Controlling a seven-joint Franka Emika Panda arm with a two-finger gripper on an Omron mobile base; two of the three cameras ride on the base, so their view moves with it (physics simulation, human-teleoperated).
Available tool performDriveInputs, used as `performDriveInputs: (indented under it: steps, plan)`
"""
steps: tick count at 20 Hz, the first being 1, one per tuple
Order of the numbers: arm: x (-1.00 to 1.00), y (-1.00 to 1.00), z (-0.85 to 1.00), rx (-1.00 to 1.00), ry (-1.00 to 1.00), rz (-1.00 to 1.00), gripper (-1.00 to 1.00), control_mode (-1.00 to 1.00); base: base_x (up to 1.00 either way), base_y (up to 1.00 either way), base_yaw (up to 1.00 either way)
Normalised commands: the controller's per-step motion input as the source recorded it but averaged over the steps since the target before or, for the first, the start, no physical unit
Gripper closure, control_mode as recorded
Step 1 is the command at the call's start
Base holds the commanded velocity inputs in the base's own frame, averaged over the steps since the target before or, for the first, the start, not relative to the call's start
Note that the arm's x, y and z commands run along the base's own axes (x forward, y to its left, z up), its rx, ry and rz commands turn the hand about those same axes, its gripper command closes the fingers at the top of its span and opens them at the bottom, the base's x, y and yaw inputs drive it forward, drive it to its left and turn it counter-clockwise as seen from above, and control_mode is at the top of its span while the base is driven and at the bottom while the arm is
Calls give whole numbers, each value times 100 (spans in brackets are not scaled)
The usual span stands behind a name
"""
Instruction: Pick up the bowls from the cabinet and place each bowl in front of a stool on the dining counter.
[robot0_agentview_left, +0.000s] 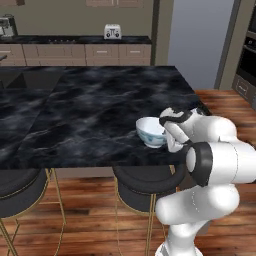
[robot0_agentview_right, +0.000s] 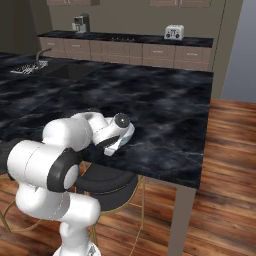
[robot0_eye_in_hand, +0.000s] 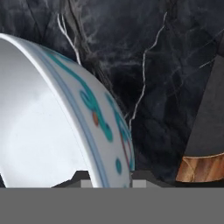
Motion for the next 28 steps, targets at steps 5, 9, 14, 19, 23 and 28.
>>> performDriveInputs:
  steps: [5, 9, 14, 19, 23, 28]
  plan:
    - [54, 0, -24, 0, 0, 0, 100, -100, 0, 0, 0]
    - [51, 0, -10, 0, 0, 0, 100, -100, 0, 0, 0]
    - [29, 0, -8, 0, 1, 0, 100, -100, 0, 0, 0]
    - [0, -4, 0, 0, 1, 0, -100, -100, 0, 0, 0]
    - [3, -4, 28, -1, 0, 0, -100, -100, 0, 0, 0]
    - [-1, 0, 73, -6, 0, 0, -100, -100, 0, 0, 0]
